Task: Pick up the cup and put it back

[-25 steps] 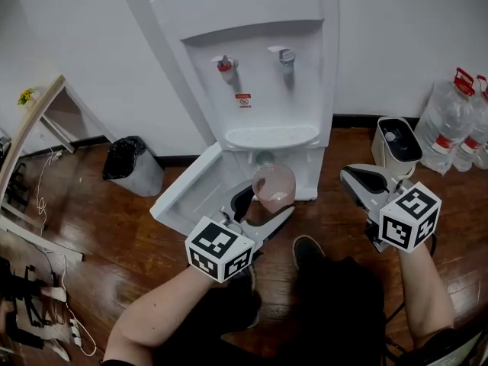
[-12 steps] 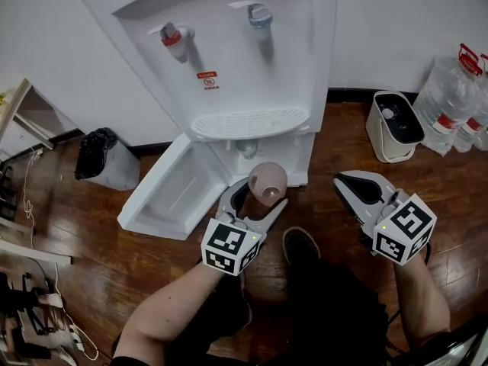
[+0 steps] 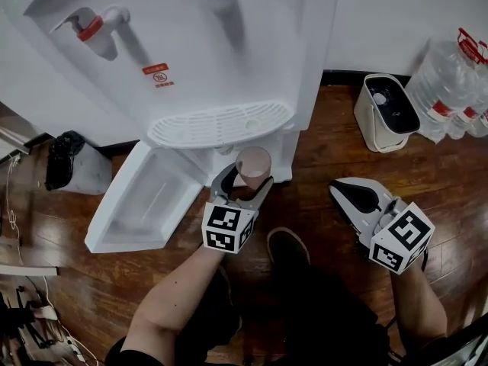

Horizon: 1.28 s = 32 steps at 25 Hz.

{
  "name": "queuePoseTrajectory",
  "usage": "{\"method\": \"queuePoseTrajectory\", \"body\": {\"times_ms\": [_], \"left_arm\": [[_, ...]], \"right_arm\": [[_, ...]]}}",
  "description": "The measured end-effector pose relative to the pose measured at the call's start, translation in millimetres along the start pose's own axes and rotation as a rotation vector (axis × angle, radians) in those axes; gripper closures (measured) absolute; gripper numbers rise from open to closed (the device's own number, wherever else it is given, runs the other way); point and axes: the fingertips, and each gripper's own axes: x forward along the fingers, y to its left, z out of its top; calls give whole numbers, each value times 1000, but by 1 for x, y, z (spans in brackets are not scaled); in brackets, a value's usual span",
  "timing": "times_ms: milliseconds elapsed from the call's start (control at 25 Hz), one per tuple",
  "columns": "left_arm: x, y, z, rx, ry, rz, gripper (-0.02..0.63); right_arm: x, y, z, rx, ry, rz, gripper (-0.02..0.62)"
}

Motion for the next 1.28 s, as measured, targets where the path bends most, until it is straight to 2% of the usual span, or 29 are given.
{"method": "queuePoseTrajectory", "body": {"times_ms": [120,640,760,960,1280], "left_arm": [[19,9,-12,22,11,10,267],[68,37,-41,-6,56,44,267],[78,46,-47,11,67,56,267],[91,55,-52,-9,70,86,267],[101,60,-57,0,81,117,267]], "right_arm": [[0,-10,-4,11,7,-13,594],[3,-36,-17,33,59,-38,592],[4,-38,-17,38,59,-43,594],[1,-41,-17,44,71,-50,594],[5,-32,-20,50,58,-27,594]]}}
